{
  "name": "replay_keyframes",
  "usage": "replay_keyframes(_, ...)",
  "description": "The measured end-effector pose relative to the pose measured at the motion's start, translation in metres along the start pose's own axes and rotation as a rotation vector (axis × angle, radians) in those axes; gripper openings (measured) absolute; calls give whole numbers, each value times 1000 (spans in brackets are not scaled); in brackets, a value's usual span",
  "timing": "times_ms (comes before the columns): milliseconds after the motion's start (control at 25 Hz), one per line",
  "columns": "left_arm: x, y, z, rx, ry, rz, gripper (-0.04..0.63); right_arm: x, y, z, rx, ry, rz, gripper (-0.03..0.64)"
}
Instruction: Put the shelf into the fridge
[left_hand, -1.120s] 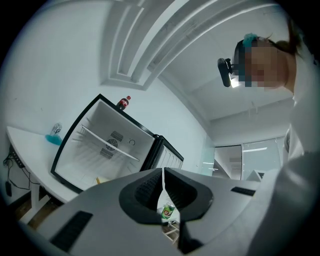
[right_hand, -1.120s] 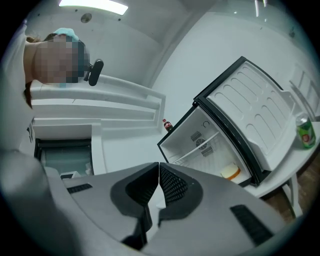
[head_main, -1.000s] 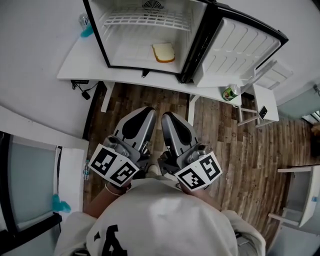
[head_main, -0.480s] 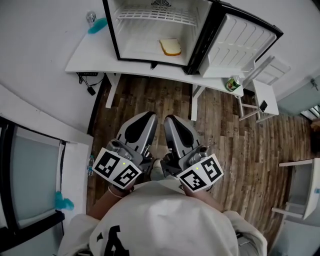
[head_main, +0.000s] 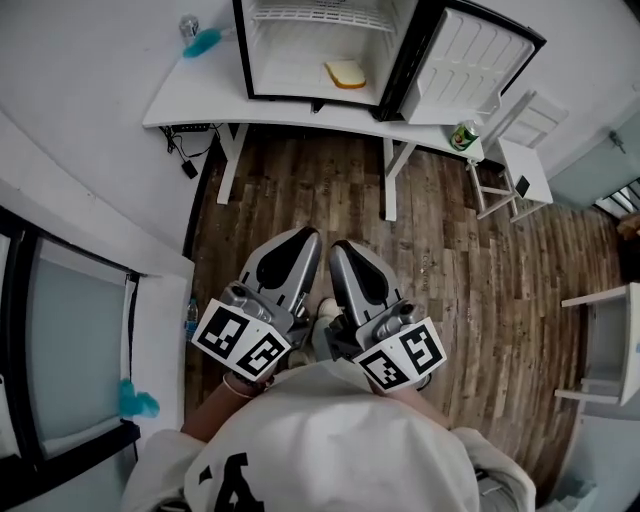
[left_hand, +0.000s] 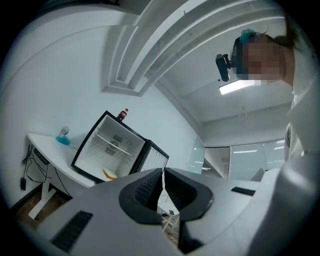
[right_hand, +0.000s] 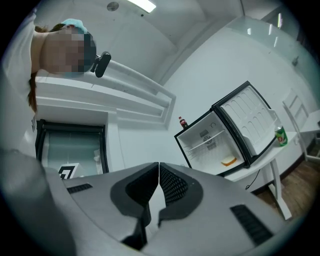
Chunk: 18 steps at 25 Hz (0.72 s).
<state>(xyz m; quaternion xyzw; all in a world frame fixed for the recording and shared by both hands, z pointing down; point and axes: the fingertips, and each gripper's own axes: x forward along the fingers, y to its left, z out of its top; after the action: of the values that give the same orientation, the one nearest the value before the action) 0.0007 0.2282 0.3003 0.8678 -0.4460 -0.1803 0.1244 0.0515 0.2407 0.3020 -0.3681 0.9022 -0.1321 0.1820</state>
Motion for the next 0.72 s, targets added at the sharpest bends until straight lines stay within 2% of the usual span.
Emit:
replay_keyframes(280, -25, -15, 11, 20, -21, -22, 17, -14, 21, 6, -38, -31, -20, 29)
replay_keyframes(720, -29, -33, 17, 24, -31, -49, 17, -29, 28, 20, -77, -52, -51, 29)
